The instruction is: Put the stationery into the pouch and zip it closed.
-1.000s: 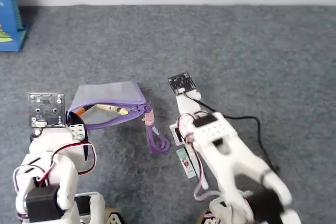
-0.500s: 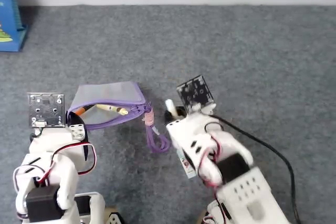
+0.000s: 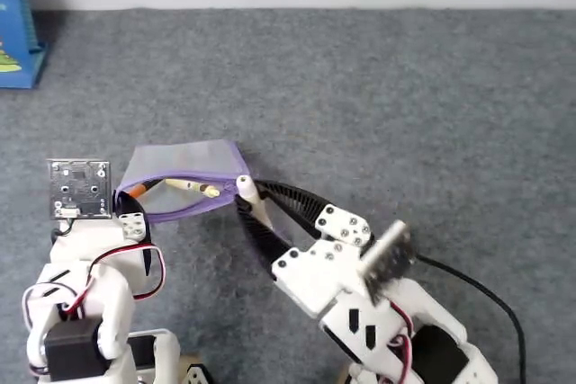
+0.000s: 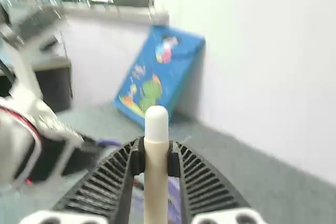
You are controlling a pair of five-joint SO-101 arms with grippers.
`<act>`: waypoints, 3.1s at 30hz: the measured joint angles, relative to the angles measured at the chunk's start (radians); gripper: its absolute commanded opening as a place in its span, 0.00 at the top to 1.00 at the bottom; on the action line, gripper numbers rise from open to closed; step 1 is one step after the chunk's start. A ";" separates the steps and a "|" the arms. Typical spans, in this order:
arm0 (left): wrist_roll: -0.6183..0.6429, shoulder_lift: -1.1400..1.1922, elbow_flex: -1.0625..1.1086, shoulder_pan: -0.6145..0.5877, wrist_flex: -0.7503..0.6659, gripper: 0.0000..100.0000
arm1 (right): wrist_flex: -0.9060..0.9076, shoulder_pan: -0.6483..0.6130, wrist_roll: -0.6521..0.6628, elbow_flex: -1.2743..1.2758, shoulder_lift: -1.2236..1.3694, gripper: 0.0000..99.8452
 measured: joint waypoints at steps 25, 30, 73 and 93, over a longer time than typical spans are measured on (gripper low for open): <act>0.000 0.000 0.000 -0.002 0.000 0.99 | -0.968 -0.072 -0.083 0.051 0.565 0.99; 0.000 0.000 0.000 -0.005 0.000 0.99 | -1.114 -0.041 -0.083 0.170 0.675 0.99; 0.000 0.000 0.000 -0.005 0.000 0.99 | 0.592 0.295 -0.241 -0.126 0.990 0.83; 0.000 0.000 0.000 -0.005 0.000 0.99 | 0.471 0.178 -0.241 -0.127 1.218 0.84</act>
